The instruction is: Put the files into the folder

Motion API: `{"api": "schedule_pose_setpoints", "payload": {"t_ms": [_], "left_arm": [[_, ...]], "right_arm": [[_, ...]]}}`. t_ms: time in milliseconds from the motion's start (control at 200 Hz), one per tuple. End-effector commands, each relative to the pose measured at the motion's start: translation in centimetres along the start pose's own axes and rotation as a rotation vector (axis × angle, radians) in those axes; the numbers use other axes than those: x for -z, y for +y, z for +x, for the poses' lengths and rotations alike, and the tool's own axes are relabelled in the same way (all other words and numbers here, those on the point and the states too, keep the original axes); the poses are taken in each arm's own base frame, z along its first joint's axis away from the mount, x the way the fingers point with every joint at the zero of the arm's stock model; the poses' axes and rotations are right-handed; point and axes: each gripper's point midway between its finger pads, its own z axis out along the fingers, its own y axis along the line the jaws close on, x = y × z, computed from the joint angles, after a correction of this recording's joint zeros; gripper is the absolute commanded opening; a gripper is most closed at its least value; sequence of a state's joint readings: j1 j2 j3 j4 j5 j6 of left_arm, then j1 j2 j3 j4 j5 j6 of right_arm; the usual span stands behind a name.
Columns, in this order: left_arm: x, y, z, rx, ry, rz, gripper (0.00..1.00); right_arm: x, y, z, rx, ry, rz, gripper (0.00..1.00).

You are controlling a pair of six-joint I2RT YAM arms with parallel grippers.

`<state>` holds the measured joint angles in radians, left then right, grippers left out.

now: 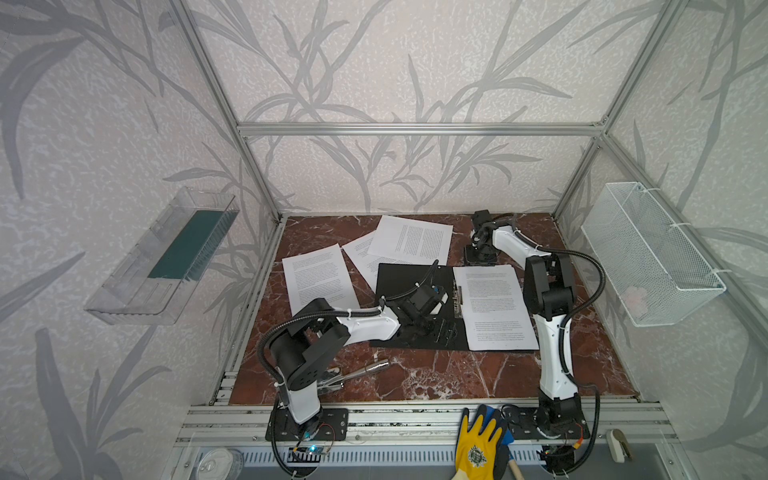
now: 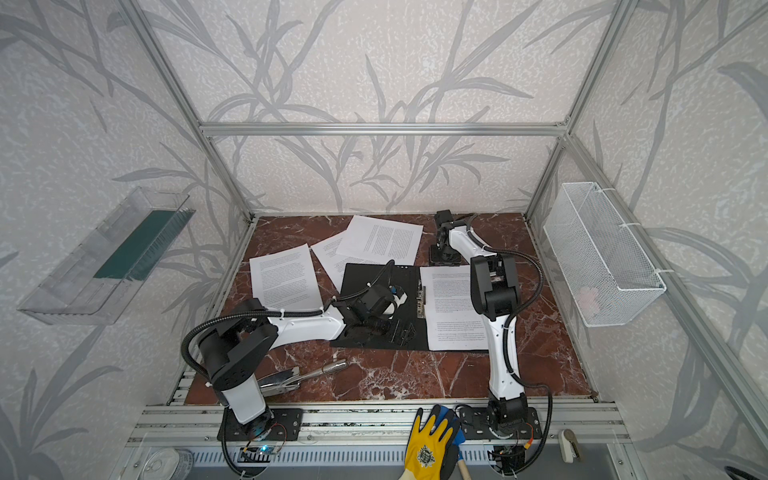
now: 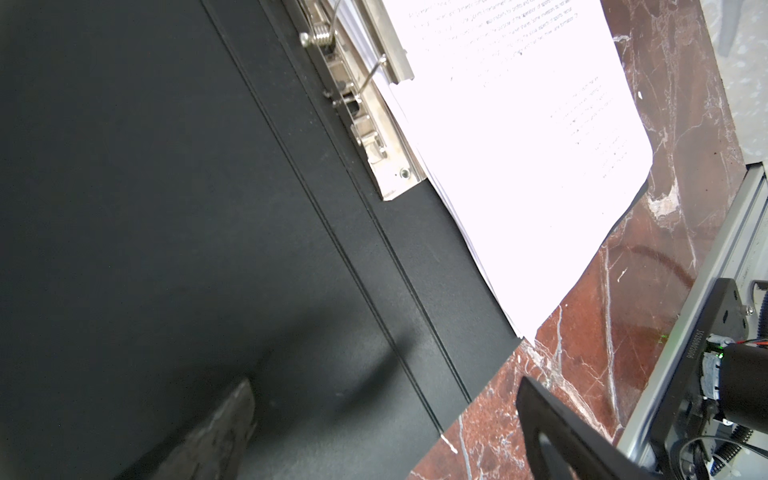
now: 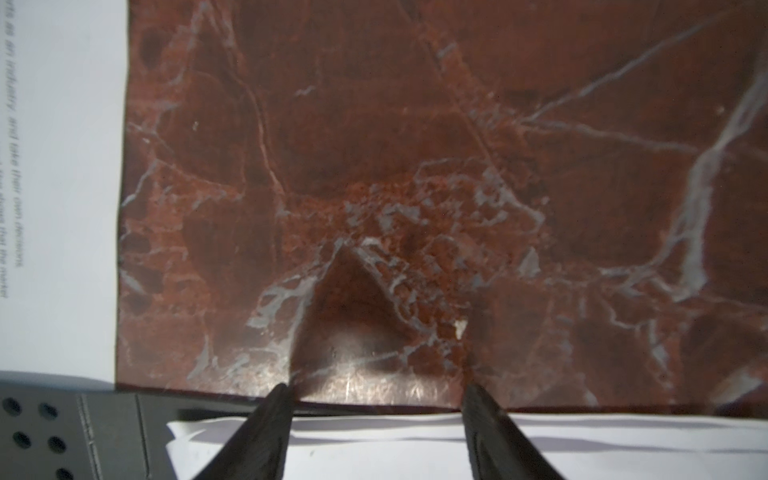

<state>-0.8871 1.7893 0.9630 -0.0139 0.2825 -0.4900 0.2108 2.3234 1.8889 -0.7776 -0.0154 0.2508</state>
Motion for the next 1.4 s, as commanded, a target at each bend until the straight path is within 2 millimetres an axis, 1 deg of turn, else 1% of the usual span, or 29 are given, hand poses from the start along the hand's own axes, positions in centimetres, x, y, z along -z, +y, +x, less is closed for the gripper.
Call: {"api": "schedule_pose_setpoints", "payload": {"t_ms": [0, 100, 185, 280, 290, 295, 340, 355, 360, 380, 385, 390, 405, 410, 425, 430, 440, 445, 480, 490, 520, 585, 705, 790, 885, 1025, 1080, 1220, 1395], "left_arm": [[-1.4, 3.2, 4.8, 0.059, 0.166, -0.101, 0.99], [-1.3, 3.2, 4.8, 0.059, 0.166, -0.102, 0.99], [-1.2, 3.2, 4.8, 0.057, 0.166, -0.104, 0.99], [-1.2, 3.3, 4.8, 0.058, 0.166, -0.108, 0.99], [-1.2, 3.3, 4.8, 0.056, 0.165, -0.108, 0.99], [-1.2, 3.3, 4.8, 0.056, 0.165, -0.108, 0.99], [-1.2, 3.3, 4.8, 0.055, 0.165, -0.11, 0.99], [-1.2, 3.3, 4.8, 0.056, 0.167, -0.11, 0.99], [-1.2, 3.3, 4.8, 0.057, 0.166, -0.111, 0.99], [-1.2, 3.3, 4.8, 0.058, 0.167, -0.11, 0.99], [-1.2, 3.3, 4.8, 0.057, 0.165, -0.11, 0.99], [-1.2, 3.3, 4.8, 0.056, 0.164, -0.108, 0.99], [-1.3, 3.3, 4.8, 0.056, 0.166, -0.108, 0.99], [-1.2, 3.2, 4.8, 0.055, 0.166, -0.108, 0.99], [-1.3, 3.3, 4.8, 0.056, 0.164, -0.108, 0.99], [-1.2, 3.3, 4.8, 0.057, 0.164, -0.108, 0.99], [-1.2, 3.3, 4.8, 0.056, 0.164, -0.108, 0.99], [-1.2, 3.3, 4.8, 0.056, 0.164, -0.108, 0.99], [-1.2, 3.3, 4.8, 0.057, 0.165, -0.109, 0.99], [-1.3, 3.3, 4.8, 0.058, 0.166, -0.109, 0.99], [-1.2, 3.3, 4.7, 0.059, 0.164, -0.107, 0.99], [-1.3, 3.2, 4.9, 0.06, 0.167, -0.101, 0.99], [-1.3, 3.2, 4.9, 0.064, 0.167, -0.097, 0.99], [-1.3, 3.0, 4.9, 0.068, 0.167, -0.086, 0.99], [-1.3, 2.9, 5.0, 0.072, 0.17, -0.08, 0.99], [-1.2, 2.9, 4.9, 0.066, 0.166, -0.086, 0.99], [-1.1, 3.0, 4.9, 0.065, 0.165, -0.087, 0.99], [-1.0, 2.9, 4.9, 0.064, 0.163, -0.088, 0.99], [-0.9, 2.9, 4.8, 0.064, 0.161, -0.088, 0.99]], "right_arm": [[1.2, -1.0, 0.4, -0.036, 0.009, 0.025, 0.68], [2.5, -1.9, -0.9, -0.072, -0.032, 0.019, 0.76], [4.2, -3.5, -1.6, -0.117, -0.095, 0.037, 0.81], [6.3, -5.6, -0.8, -0.172, -0.176, 0.045, 0.87], [6.9, -5.7, -1.1, -0.178, -0.201, 0.041, 0.89], [6.6, -5.9, -0.5, -0.182, -0.19, 0.045, 0.89], [7.4, -7.2, 0.7, -0.233, -0.22, 0.057, 1.0], [8.0, -7.6, 0.6, -0.252, -0.244, 0.051, 0.99], [7.7, -7.8, 1.3, -0.258, -0.231, 0.052, 0.99], [8.1, -8.2, 1.7, -0.282, -0.244, 0.041, 0.99], [8.4, -8.3, 1.5, -0.288, -0.256, 0.036, 0.99], [8.1, -8.5, 2.1, -0.296, -0.246, 0.035, 0.99], [8.6, -8.7, 2.1, -0.312, -0.261, 0.023, 0.99], [8.3, -8.9, 2.8, -0.319, -0.253, 0.023, 0.99], [8.9, -9.2, 2.7, -0.335, -0.274, 0.012, 0.99], [8.5, -9.4, 3.4, -0.344, -0.262, 0.014, 0.99], [8.6, -9.6, 3.7, -0.355, -0.266, 0.008, 0.99], [9.0, -9.7, 3.4, -0.361, -0.283, 0.003, 0.99], [9.5, -10.5, 4.5, -0.397, -0.3, -0.007, 0.99], [9.2, -10.7, 5.0, -0.407, -0.296, -0.006, 0.99], [10.1, -11.3, 5.8, -0.436, -0.329, -0.011, 0.99], [10.1, -12.9, 8.3, -0.527, -0.359, -0.023, 0.99], [9.9, -14.6, 12.2, -0.657, -0.408, -0.104, 0.99], [9.9, -14.9, 14.0, -0.678, -0.41, -0.123, 0.99], [9.7, -14.2, 15.1, -0.679, -0.381, -0.153, 0.99], [8.5, -13.1, 16.7, -0.693, -0.32, -0.206, 0.99], [8.0, -13.2, 17.3, -0.702, -0.289, -0.198, 0.99], [7.2, -12.5, 18.3, -0.702, -0.211, -0.221, 0.99], [6.9, -12.7, 19.4, -0.709, -0.173, -0.19, 0.99]]}}
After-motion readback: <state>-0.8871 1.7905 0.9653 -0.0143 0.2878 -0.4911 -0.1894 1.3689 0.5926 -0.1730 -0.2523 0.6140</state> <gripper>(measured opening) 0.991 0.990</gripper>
